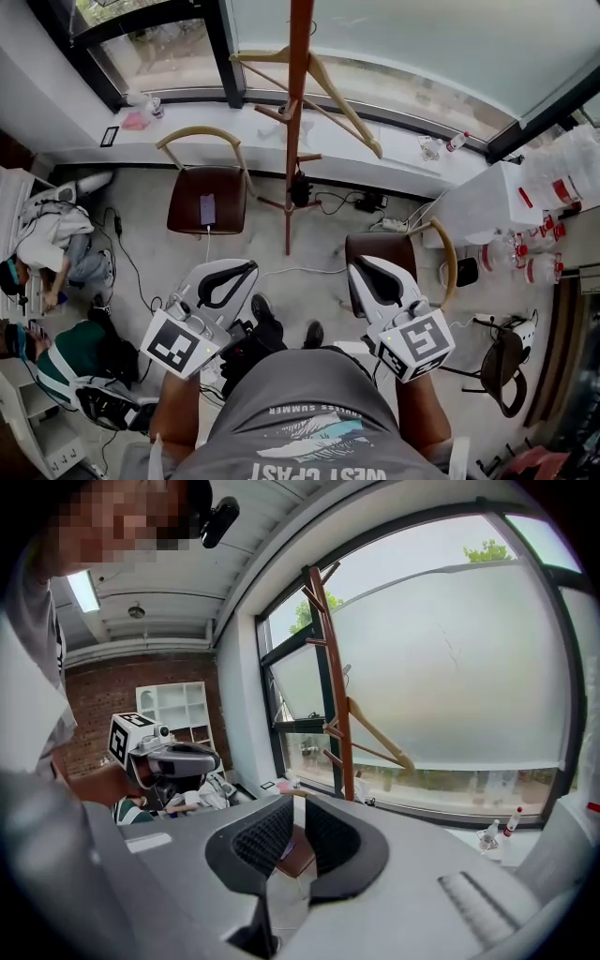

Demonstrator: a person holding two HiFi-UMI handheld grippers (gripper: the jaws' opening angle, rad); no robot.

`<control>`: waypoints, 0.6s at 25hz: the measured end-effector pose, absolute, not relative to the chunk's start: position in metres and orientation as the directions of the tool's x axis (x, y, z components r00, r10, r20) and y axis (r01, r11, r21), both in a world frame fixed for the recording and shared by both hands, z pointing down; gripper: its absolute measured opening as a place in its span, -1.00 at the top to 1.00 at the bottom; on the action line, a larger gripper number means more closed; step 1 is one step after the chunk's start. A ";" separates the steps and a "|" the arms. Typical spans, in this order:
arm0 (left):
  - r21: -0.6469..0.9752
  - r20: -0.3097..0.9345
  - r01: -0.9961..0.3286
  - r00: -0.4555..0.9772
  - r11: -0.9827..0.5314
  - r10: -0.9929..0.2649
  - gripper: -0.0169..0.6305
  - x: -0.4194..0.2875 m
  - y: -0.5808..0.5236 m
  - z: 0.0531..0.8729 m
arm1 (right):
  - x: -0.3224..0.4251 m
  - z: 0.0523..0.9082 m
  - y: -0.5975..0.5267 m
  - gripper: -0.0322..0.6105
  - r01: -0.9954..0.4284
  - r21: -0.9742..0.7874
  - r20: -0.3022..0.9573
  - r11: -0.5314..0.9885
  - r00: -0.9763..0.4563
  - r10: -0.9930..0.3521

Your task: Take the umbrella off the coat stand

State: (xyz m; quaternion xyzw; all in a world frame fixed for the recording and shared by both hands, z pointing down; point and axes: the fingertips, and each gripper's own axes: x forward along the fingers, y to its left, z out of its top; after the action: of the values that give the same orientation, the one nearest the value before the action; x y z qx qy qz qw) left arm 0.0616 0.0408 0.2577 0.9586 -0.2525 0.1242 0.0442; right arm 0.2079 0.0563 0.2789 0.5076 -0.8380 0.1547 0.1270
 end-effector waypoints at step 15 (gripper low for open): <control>0.059 0.237 -0.400 0.896 -0.915 -0.376 0.94 0.009 -0.038 0.273 | 0.157 0.305 -0.005 0.74 -0.937 -0.116 0.421 0.330 -0.348 -0.838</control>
State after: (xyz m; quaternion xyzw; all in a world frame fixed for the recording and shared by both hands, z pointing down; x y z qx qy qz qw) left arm 0.0089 -0.0384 0.2731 0.9721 -0.1995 0.1111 0.0530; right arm 0.1570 -0.0046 0.3049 0.5527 -0.8027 0.1715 0.1442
